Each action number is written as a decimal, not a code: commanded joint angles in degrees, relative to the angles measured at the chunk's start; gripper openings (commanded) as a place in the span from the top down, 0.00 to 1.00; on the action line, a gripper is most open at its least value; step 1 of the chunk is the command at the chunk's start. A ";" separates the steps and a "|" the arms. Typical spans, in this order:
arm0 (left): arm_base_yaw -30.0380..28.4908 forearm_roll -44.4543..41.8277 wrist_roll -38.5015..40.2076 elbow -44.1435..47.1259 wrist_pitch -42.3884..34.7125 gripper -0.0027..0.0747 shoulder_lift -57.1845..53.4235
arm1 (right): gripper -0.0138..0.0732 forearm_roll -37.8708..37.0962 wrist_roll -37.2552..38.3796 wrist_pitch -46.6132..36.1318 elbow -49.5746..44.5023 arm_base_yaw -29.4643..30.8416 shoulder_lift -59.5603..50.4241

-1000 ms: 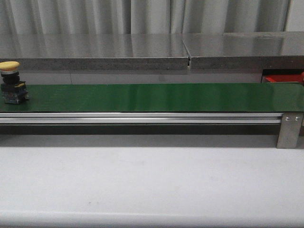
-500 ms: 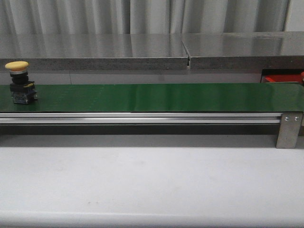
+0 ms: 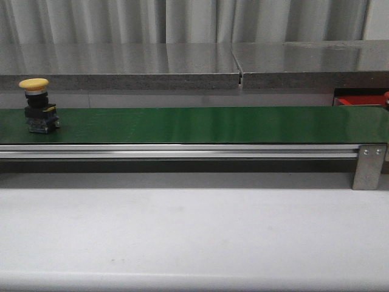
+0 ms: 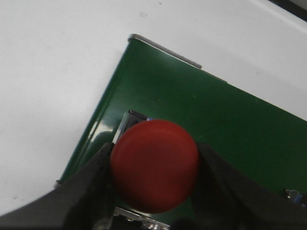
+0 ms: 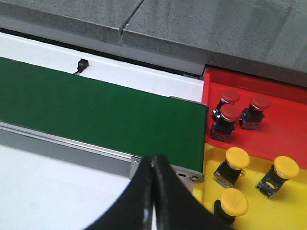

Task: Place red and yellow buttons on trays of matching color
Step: 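Move the left gripper down onto the red-capped button and grasp it, then set the red button on the belt and open the left gripper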

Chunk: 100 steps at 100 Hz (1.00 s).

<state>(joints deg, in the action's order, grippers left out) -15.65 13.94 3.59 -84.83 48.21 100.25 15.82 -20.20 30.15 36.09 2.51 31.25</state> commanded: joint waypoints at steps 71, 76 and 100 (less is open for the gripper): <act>1.49 3.22 -0.06 -2.19 -2.17 0.21 1.65 | 0.98 0.19 -0.63 -4.09 1.39 -0.14 -0.01; 1.88 3.22 -0.80 -2.19 -2.28 0.21 0.83 | 0.98 0.19 -0.63 -4.09 1.39 -0.14 -0.01; 5.13 3.10 -6.97 -2.19 -2.28 0.34 -4.74 | 0.98 0.19 -0.63 -4.09 1.39 -0.14 -0.01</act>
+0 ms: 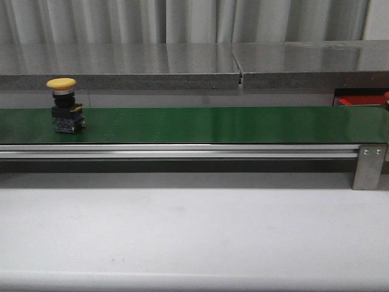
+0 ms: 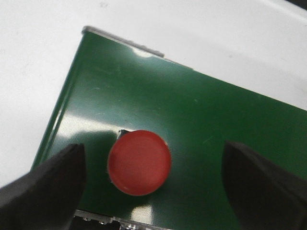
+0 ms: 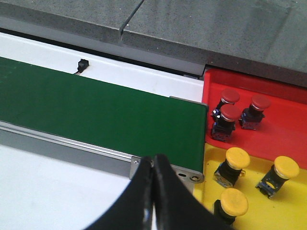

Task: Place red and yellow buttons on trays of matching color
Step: 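Set the red button on the belt and open the left gripper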

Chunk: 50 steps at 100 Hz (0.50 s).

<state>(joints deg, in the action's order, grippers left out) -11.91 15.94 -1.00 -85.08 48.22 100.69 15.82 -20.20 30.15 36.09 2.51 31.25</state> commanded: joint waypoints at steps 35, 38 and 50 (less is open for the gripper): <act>6.91 0.76 -7.68 1.21 -1.37 0.99 -13.94 | 0.98 0.19 -0.63 -4.09 1.39 -0.14 -0.01; 7.44 0.76 -8.16 1.81 -1.37 0.99 -14.60 | 0.98 0.19 -0.63 -4.09 1.39 -0.14 -0.01; 9.98 -0.36 -8.95 4.74 -3.02 0.99 -17.85 | 0.98 0.19 -0.63 -4.09 1.39 -0.14 -0.01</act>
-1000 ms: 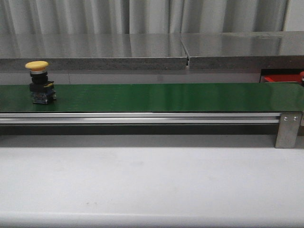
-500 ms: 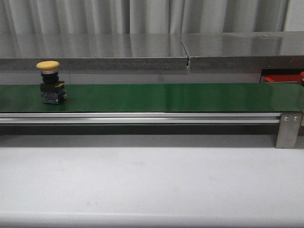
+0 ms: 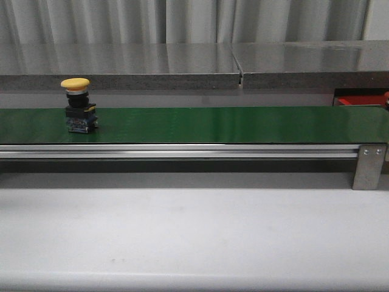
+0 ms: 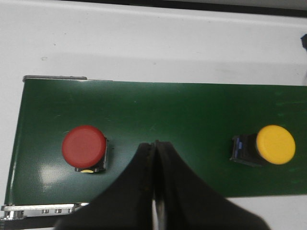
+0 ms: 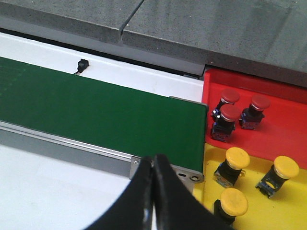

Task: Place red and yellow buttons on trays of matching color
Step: 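Set the red button on the belt and open the left gripper, then lower the right gripper onto the yellow button on the belt, close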

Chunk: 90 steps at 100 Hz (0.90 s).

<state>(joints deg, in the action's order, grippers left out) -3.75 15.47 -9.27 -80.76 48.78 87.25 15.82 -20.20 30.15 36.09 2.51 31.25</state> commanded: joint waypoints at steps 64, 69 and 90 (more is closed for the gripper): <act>8.61 -1.34 -0.69 20.40 -12.36 0.99 -27.60 | 0.98 0.19 -0.63 -4.09 1.39 -0.14 -0.01; 8.61 -1.34 -0.69 22.09 -12.97 0.99 -29.97 | 0.98 0.19 -0.63 -4.09 1.39 -0.14 -0.01; 8.61 -0.19 -0.69 29.83 -15.40 0.99 -40.07 | 0.98 0.25 -0.63 -4.09 1.39 -0.14 -0.01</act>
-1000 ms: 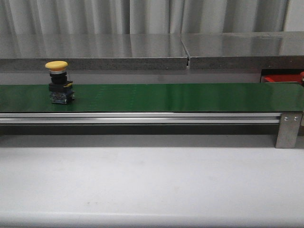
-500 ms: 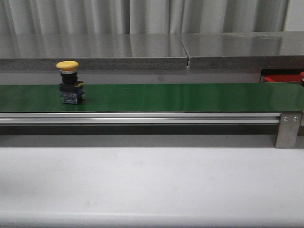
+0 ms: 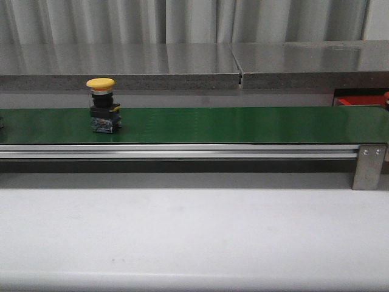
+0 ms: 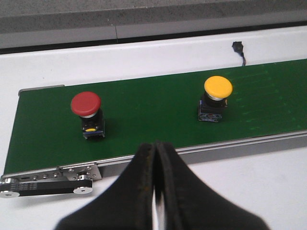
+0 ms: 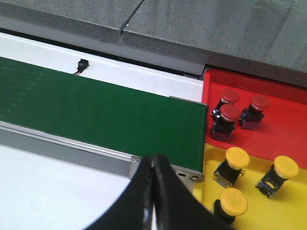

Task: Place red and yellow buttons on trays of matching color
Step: 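Lower the right gripper onto the yellow button on the belt, close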

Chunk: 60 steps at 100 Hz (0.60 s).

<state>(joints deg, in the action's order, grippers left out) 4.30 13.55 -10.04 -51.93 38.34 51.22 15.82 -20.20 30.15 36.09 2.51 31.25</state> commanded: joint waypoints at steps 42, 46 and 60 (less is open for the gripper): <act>0.32 2.14 0.09 14.80 -6.36 0.99 -22.23 | 0.98 3.08 -0.57 -3.64 3.06 -0.82 2.84; 0.32 1.55 0.09 15.40 -6.36 0.99 -23.17 | 0.98 3.08 -0.57 -3.45 3.99 -1.74 4.14; 0.32 -0.80 0.09 15.81 -4.42 0.99 -24.60 | 0.97 3.03 -0.62 -2.09 9.10 -6.44 11.04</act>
<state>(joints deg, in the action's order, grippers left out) 4.30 13.12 -10.04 -34.76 36.95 26.94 17.77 -20.20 31.13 40.61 -1.56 38.22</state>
